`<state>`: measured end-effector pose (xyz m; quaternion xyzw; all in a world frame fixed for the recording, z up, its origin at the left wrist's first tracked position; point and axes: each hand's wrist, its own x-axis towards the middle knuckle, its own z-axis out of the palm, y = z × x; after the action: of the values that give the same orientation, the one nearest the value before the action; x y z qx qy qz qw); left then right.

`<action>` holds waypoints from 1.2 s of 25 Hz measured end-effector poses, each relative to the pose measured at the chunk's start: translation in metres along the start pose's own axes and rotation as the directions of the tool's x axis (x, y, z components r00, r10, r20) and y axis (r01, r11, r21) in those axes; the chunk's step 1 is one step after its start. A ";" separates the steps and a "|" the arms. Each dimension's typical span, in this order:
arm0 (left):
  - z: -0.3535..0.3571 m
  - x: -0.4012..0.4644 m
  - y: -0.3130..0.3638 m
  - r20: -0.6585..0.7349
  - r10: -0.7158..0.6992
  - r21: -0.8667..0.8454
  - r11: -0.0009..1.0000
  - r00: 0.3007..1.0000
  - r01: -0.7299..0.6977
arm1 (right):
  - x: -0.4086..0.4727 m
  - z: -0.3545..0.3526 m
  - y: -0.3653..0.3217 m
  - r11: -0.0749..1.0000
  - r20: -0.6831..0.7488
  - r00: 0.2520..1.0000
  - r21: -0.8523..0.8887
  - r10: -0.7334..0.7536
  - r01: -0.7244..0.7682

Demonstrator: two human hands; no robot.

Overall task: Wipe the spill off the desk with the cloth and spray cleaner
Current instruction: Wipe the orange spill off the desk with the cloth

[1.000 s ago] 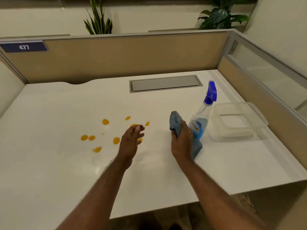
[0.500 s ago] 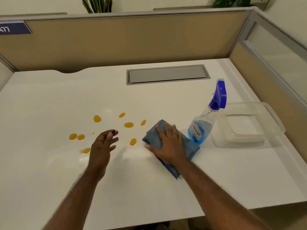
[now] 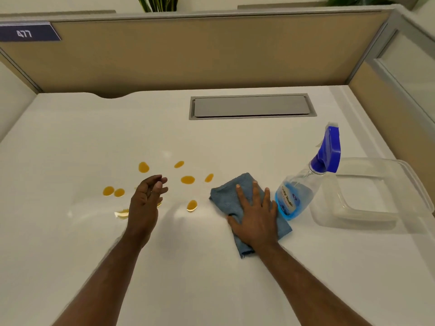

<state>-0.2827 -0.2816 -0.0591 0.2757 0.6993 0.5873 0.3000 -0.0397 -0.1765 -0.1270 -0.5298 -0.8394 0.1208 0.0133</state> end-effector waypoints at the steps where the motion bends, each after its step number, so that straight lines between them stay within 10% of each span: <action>1: -0.004 0.002 0.001 -0.026 0.013 0.000 1.000 1.000 -0.013 | 0.003 0.000 -0.003 0.998 -0.020 0.998 -0.004 0.060 -0.060; 11: -0.069 0.000 -0.006 -0.240 0.062 -0.018 0.997 0.969 -0.068 | 0.032 0.007 -0.055 0.942 -0.034 0.943 0.070 0.330 -0.327; 15: -0.113 0.004 -0.029 -0.274 0.092 0.241 0.970 0.957 -0.025 | 0.051 0.010 -0.083 0.932 -0.027 0.934 0.082 0.356 -0.353; 21: -0.183 0.021 -0.076 -0.057 0.126 0.743 0.668 0.990 -0.042 | 0.069 0.020 -0.141 0.953 -0.033 0.954 0.051 0.300 -0.298; 30: -0.235 0.066 -0.107 0.216 0.030 0.823 0.533 0.976 -0.198 | 0.098 0.038 -0.225 0.971 -0.038 0.970 0.010 0.239 -0.238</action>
<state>-0.5049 -0.4042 -0.1409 0.4811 0.8460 0.1723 0.1522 -0.2876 -0.1879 -0.1254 -0.6290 -0.7689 0.1135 0.0161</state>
